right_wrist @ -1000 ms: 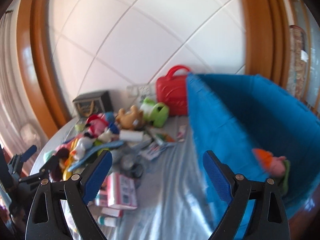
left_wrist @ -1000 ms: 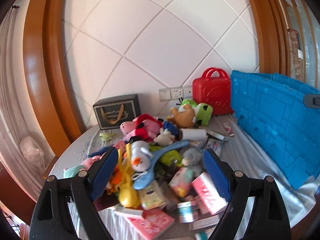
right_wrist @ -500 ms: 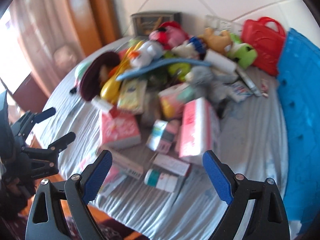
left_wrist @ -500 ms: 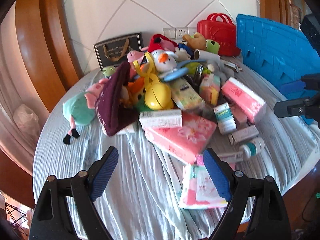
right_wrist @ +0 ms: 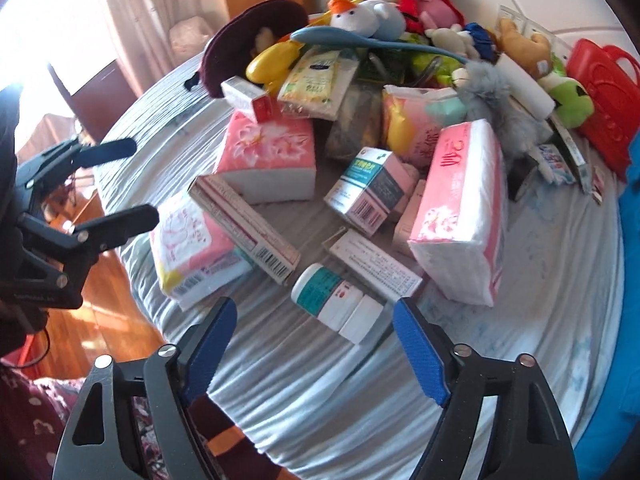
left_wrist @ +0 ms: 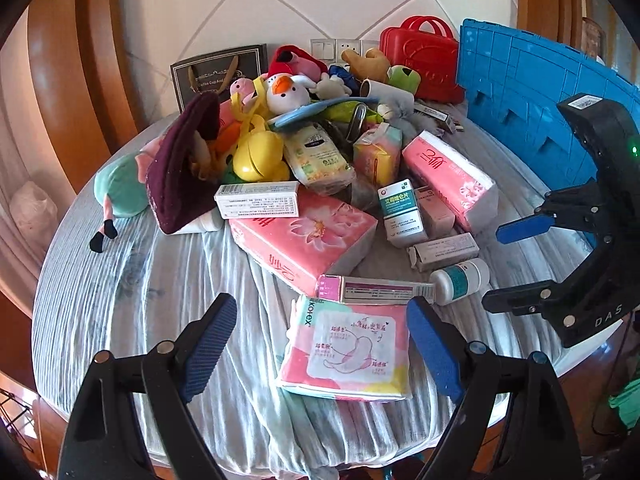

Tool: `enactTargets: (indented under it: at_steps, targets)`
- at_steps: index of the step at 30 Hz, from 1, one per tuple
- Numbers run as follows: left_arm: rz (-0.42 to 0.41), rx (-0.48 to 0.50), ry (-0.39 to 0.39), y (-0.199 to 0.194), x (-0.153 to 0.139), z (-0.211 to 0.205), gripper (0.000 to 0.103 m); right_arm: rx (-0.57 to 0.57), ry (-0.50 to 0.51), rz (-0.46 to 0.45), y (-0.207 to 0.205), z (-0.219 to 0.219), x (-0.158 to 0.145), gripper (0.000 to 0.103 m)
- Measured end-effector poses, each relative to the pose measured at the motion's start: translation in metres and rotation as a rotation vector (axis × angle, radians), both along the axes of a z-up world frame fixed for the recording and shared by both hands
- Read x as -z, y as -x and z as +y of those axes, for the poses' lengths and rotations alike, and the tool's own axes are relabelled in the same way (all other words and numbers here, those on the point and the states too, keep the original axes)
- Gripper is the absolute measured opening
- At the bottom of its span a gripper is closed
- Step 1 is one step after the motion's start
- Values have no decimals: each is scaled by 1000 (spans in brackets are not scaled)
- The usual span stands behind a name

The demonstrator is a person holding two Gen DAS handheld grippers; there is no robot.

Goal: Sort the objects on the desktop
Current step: 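Move both grippers back over the pile on the bed, then grasp a pink tissue pack with the right gripper while the left grasps a pink flowered tissue pack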

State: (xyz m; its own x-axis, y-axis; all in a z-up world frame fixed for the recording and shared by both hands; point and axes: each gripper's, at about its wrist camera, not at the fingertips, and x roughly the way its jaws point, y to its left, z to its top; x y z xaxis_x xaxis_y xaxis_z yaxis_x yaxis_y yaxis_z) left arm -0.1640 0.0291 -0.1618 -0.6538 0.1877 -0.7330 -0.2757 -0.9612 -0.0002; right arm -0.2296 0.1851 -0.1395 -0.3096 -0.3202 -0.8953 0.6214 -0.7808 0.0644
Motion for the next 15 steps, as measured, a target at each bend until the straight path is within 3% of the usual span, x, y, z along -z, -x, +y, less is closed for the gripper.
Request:
enactTargets:
  at_steps: [4, 7, 13, 14, 15]
  targets:
    - [-28, -9, 4, -6, 6, 8, 87, -103, -41, 24, 2, -7, 9, 71]
    - [-28, -12, 12, -13, 7, 11, 87, -118, -53, 25, 12, -7, 11, 69]
    - [-5, -28, 12, -13, -1, 10, 87, -39, 52, 91, 24, 7, -27, 70]
    - [2, -34, 7, -11, -3, 9, 87, 3, 62, 122, 29, 12, -35, 73]
    - [9, -39, 9, -8, -5, 8, 87, 63, 50, 158, 37, 16, -42, 82]
